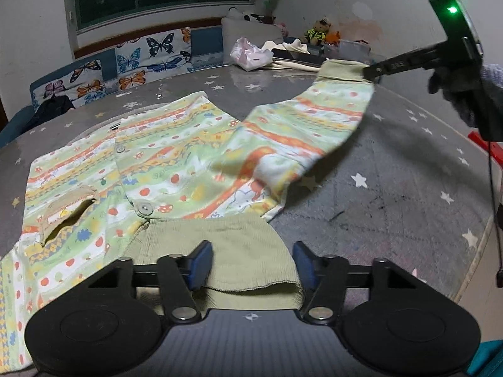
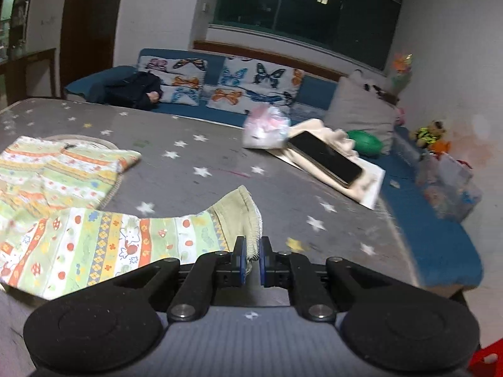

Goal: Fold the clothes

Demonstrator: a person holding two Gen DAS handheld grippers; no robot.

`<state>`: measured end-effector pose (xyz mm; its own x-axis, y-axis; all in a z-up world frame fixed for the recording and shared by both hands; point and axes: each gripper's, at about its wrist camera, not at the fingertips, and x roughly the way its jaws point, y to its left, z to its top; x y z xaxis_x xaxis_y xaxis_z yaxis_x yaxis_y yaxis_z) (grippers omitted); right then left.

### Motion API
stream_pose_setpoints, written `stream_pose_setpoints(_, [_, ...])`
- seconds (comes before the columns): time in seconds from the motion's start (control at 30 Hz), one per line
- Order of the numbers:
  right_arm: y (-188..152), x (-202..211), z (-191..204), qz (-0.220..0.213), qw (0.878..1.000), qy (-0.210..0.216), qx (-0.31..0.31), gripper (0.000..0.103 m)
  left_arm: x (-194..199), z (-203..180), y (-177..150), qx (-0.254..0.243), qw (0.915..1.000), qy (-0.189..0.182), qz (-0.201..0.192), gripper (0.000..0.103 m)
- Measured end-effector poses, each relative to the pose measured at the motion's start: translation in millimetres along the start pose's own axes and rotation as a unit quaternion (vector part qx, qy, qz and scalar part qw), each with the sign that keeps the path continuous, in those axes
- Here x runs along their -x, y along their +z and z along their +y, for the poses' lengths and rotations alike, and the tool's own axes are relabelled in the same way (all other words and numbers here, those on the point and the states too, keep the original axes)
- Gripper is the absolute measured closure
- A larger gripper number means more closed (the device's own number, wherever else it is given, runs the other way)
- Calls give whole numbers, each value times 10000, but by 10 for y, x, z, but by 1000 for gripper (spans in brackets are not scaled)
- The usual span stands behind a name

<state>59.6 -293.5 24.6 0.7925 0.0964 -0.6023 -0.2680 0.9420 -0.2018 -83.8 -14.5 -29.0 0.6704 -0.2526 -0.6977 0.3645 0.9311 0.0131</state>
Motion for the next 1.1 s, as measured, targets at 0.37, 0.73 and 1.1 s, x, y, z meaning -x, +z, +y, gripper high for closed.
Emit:
stream_pose_setpoints(0.37, [-462, -261, -52, 698, 9972, -265, 25, 88, 135, 21, 20, -256, 9980, -570, 123, 92])
stream_pose_setpoints(0.73, [-252, -79, 41, 332, 9994, -5, 50, 73, 143, -30, 158, -492, 9954, -823, 0, 74])
stream_pose_setpoints(1.1, [-208, -384, 470, 494, 9965, 672, 91, 72, -82, -104, 506, -294, 9945, -961, -284, 72])
